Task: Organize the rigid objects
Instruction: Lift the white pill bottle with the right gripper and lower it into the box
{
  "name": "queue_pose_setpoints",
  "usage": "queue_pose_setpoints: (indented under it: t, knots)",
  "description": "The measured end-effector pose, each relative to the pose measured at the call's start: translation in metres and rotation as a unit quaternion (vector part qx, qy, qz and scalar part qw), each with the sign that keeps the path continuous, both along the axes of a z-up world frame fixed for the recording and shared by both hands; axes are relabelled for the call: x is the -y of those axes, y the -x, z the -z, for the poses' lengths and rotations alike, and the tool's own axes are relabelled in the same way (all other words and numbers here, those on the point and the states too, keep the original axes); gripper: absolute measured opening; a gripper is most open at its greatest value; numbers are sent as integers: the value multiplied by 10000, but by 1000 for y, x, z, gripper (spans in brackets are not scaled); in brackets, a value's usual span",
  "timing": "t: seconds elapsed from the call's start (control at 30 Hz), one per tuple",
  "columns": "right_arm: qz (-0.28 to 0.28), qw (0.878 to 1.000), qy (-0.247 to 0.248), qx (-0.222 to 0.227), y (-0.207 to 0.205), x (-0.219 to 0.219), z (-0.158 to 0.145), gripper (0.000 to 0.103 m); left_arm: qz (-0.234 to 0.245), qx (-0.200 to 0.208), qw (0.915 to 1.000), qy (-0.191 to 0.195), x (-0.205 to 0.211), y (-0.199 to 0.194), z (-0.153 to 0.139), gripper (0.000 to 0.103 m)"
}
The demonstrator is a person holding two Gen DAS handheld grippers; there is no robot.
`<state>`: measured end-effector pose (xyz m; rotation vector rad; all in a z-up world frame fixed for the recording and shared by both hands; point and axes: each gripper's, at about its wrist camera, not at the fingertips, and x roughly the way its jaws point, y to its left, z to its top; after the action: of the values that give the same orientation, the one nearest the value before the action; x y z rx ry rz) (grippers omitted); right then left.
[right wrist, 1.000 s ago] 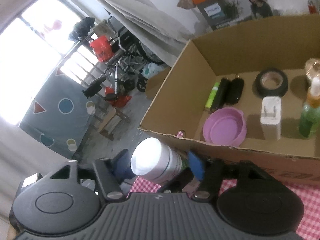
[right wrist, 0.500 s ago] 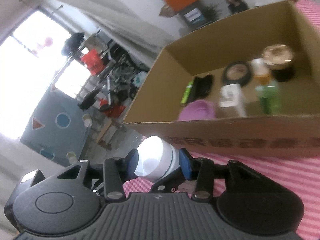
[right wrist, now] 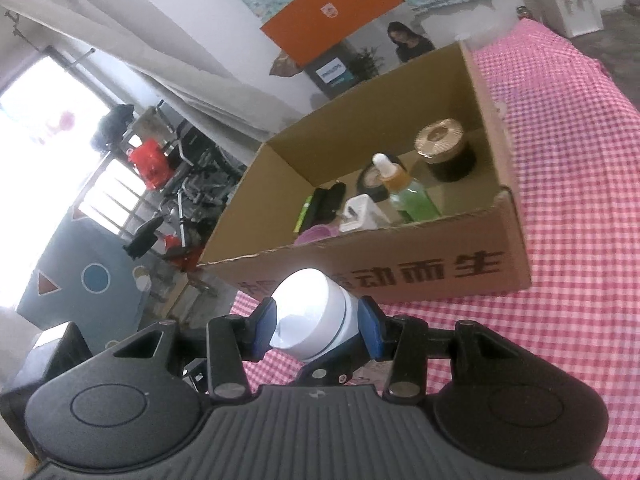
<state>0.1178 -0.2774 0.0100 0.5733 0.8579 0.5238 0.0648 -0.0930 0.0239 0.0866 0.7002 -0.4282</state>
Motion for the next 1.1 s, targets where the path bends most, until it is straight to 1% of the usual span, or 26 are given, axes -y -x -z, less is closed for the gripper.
queue_pose_setpoints:
  t: [0.2, 0.43, 0.57, 0.73, 0.87, 0.97, 1.1]
  knots:
    - [52, 9999, -46, -105, -2, 7, 12, 48, 41, -120, 9999, -116, 8, -5, 5, 54]
    - [53, 9999, -51, -92, 2, 9, 13, 48, 45, -88, 9998, -145, 9, -3, 6, 54]
    - [47, 10000, 6, -50, 4, 5, 8, 48, 10, -4, 9999, -147, 11, 0, 2, 53]
    - [-56, 9996, 24, 276, 10, 0, -16, 48, -21, 320, 9995, -69, 6, 8, -22, 53]
    - [-157, 9974, -7, 706, 13, 0, -46, 48, -61, 705, 9975, -33, 4, 11, -49, 53]
    - [-225, 9946, 21, 1013, 10, 2, -69, 48, -77, 923, 9957, 10, 6, 5, -68, 53]
    - [-254, 9910, 148, 1303, -2, 6, -95, 48, -46, 994, 9948, 220, 12, -15, -89, 53]
